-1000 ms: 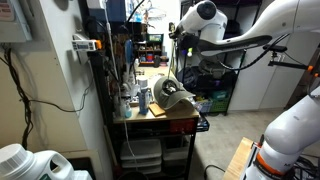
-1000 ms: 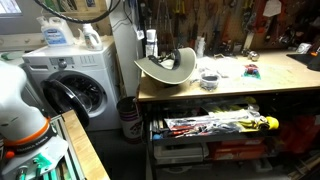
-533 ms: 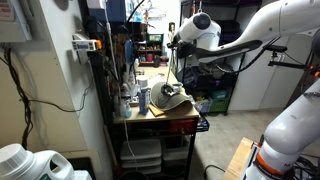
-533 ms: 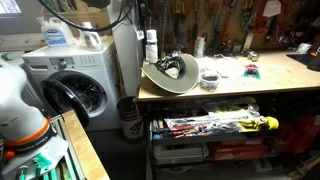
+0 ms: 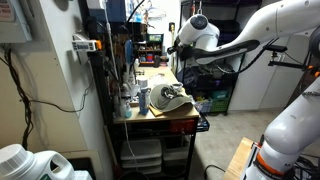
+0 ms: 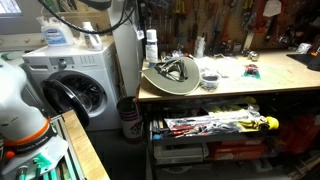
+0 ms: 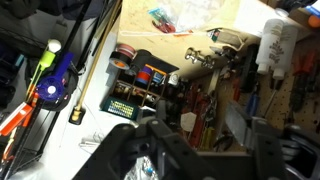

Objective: Place the hat on the table

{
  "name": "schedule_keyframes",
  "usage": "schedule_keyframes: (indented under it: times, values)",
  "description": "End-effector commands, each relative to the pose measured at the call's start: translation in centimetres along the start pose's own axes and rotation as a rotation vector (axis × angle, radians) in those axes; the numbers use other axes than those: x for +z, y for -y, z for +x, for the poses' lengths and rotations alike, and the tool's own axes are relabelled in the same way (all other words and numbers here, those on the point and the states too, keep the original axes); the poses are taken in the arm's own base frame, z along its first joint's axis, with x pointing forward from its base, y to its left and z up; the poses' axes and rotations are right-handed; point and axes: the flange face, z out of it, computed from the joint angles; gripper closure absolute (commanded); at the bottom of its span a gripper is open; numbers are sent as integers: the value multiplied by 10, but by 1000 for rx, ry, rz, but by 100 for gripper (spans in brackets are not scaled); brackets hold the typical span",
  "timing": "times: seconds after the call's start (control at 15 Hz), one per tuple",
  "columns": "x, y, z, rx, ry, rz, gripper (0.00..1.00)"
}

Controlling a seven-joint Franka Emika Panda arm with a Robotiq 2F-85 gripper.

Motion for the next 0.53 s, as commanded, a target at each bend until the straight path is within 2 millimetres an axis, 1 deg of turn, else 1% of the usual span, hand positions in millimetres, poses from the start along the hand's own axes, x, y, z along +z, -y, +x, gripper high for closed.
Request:
schedule_keyframes:
  times: [0.0, 0.07, 0.27, 0.47]
  values:
    - [-7, -9, -7, -10, 110, -33, 4]
    - [-11, -11, -7, -6, 146, -47, 0]
    - [-27, -20, -10, 26, 289, -51, 0]
    - [-49, -27, -17, 62, 459, 45, 0]
